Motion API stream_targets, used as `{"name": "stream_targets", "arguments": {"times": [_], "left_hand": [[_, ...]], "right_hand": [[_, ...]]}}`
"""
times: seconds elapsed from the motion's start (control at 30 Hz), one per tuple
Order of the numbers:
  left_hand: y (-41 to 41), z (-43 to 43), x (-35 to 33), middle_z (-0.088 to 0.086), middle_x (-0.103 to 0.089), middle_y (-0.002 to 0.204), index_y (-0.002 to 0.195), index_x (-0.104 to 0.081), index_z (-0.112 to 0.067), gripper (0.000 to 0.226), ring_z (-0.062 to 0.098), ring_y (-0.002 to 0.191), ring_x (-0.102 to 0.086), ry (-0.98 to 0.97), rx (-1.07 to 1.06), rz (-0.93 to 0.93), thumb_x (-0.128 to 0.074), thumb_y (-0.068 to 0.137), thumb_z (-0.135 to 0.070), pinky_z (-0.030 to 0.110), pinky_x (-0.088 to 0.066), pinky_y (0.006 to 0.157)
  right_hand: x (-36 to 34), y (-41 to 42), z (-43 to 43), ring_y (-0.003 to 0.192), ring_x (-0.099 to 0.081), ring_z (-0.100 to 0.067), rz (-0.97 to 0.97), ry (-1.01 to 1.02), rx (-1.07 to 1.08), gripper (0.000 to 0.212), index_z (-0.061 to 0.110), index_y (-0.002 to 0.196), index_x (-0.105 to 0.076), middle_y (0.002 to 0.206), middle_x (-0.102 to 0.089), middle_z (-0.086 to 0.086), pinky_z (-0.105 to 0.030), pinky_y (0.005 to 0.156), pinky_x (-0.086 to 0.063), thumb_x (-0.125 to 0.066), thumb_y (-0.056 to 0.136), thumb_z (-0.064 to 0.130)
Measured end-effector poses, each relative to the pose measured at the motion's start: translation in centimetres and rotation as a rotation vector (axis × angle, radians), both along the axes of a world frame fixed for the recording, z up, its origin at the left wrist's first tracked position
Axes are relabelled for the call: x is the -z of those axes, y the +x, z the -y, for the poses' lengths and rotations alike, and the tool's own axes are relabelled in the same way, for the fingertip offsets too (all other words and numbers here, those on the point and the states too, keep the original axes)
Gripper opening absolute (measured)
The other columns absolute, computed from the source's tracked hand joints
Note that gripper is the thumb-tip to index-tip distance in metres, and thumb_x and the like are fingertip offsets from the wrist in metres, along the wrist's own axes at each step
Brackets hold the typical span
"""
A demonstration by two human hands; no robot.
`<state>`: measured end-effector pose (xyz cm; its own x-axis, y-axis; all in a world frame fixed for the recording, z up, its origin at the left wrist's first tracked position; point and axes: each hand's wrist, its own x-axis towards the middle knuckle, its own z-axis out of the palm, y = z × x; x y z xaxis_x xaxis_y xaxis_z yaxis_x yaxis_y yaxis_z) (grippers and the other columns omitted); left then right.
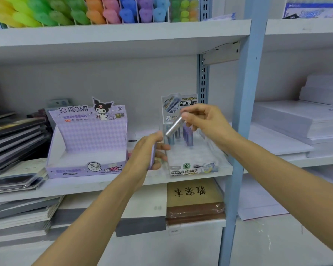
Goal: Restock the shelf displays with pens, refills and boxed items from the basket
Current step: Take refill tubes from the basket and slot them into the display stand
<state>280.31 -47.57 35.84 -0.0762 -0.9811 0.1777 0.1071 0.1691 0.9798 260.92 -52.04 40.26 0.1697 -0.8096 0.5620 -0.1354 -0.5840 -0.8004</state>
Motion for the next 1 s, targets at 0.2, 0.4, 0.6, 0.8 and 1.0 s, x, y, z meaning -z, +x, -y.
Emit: {"name": "stream_targets", "arguments": {"times": [0.2, 0.4, 0.6, 0.8, 1.0], "left_hand": [[0.5, 0.4, 0.1, 0.014, -0.065, 0.076, 0.09, -0.055, -0.007, 0.023, 0.015, 0.052, -0.055, -0.021, 0.027, -0.074, -0.038, 0.102, -0.017, 0.023, -0.045, 0.045], [1.2, 0.0, 1.1, 0.005, -0.065, 0.07, 0.111, -0.06, -0.019, 0.026, 0.014, 0.054, -0.053, -0.174, 0.062, 0.139, -0.046, 0.1, -0.038, 0.02, -0.039, 0.045], [1.8, 0.6, 1.5, 0.003, -0.064, 0.072, 0.11, -0.058, -0.018, 0.015, 0.015, 0.063, -0.055, -0.168, 0.058, 0.101, -0.046, 0.102, -0.017, 0.021, -0.042, 0.052], [1.8, 0.8, 1.6, 0.004, -0.061, 0.081, 0.117, -0.058, -0.016, 0.019, 0.015, 0.066, -0.058, -0.186, 0.075, 0.114, -0.051, 0.1, -0.013, 0.024, -0.047, 0.058], [1.6, 0.6, 1.8, -0.001, -0.057, 0.078, 0.116, -0.062, -0.013, 0.019, 0.012, 0.065, -0.059, -0.17, 0.078, 0.086, -0.053, 0.099, -0.013, 0.021, -0.047, 0.057]], "right_hand": [[-0.3, -0.5, 3.5, 0.073, -0.056, -0.005, -0.201, -0.132, 0.354, 0.014, 0.014, 0.101, -0.072, 0.086, -0.067, 0.005, -0.017, 0.071, -0.046, -0.071, 0.087, 0.016], [1.4, 0.9, 6.2, 0.078, -0.059, -0.01, -0.448, -0.193, 0.415, 0.018, 0.013, 0.105, -0.072, 0.092, -0.07, 0.0, -0.02, 0.075, -0.048, -0.071, 0.087, 0.016], [1.7, 1.5, 7.5, 0.081, -0.059, -0.012, -0.653, -0.213, 0.401, 0.02, 0.013, 0.107, -0.073, 0.093, -0.07, 0.0, -0.035, 0.085, -0.051, -0.069, 0.088, 0.019], [1.0, 1.4, 7.8, 0.08, -0.06, -0.011, -0.713, -0.152, 0.319, 0.026, 0.016, 0.111, -0.068, 0.092, -0.069, 0.002, -0.031, 0.082, -0.051, -0.073, 0.085, 0.018], [2.2, 2.1, 8.2, 0.078, -0.061, -0.01, -0.656, -0.158, 0.388, 0.004, 0.017, 0.086, -0.069, 0.081, -0.064, 0.007, -0.036, 0.082, -0.055, -0.073, 0.085, 0.018]]}}
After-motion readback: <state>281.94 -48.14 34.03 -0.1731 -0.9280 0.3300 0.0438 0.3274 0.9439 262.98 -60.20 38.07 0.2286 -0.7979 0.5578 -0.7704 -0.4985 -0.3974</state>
